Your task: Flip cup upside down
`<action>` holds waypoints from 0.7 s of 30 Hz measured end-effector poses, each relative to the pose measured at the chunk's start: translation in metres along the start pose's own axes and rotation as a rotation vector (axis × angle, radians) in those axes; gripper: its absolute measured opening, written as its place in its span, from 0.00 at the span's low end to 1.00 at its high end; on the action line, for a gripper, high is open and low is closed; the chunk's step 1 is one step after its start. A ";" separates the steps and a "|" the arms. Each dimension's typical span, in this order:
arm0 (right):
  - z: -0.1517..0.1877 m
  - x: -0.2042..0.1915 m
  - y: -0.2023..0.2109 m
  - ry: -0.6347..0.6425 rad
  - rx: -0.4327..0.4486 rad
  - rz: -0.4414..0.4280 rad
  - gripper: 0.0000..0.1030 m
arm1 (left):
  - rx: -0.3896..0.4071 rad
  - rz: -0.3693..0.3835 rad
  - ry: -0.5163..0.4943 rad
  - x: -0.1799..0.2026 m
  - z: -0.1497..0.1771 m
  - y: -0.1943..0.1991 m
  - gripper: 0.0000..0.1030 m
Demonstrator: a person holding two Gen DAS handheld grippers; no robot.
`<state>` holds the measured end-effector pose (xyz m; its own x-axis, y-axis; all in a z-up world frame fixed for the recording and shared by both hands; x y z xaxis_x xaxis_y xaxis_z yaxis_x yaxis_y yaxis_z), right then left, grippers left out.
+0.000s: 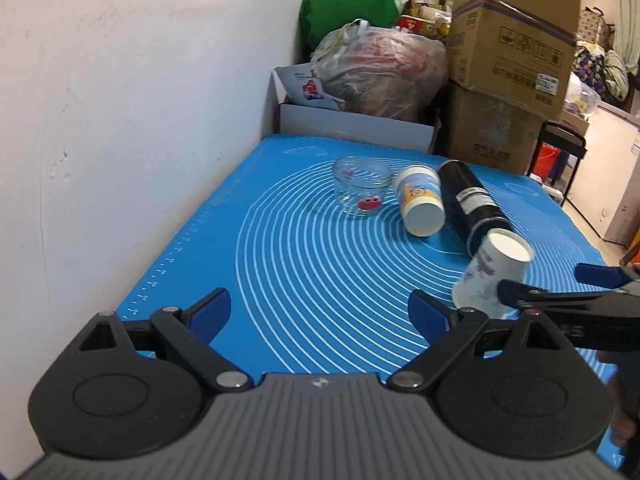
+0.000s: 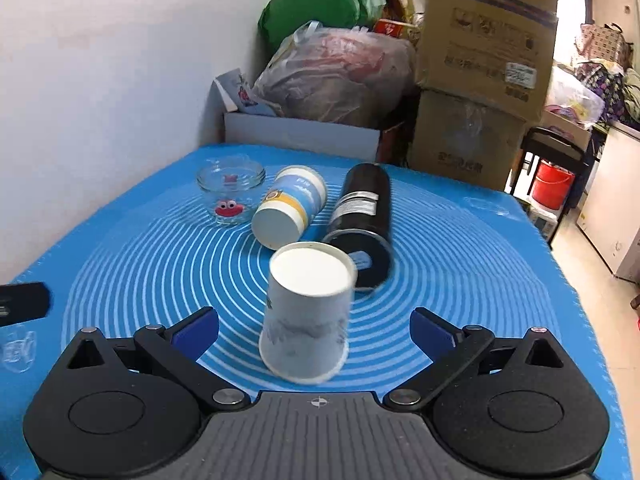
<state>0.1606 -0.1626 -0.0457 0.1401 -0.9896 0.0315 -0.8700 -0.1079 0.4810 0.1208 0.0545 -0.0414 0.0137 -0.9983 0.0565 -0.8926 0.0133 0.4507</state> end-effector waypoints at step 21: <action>0.027 0.037 0.134 -0.085 0.010 0.001 1.00 | -0.006 0.069 -0.098 0.046 0.023 0.072 0.92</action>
<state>0.0367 -0.2158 -0.0035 0.0989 -0.9942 -0.0429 -0.8748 -0.1074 0.4724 0.0470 0.0083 -0.0274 -0.0925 -0.9957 0.0000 -0.8869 0.0824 0.4545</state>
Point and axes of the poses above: each gripper's, at about its wrist camera, not at the fingertips, and y roughly against the way its jaws point, x to its right, z to its underside, the point moved 5 cm from there along -y, roughly the way its jaws point, and after that the axes turned 7 degrees about x, right-handed, at the moved point
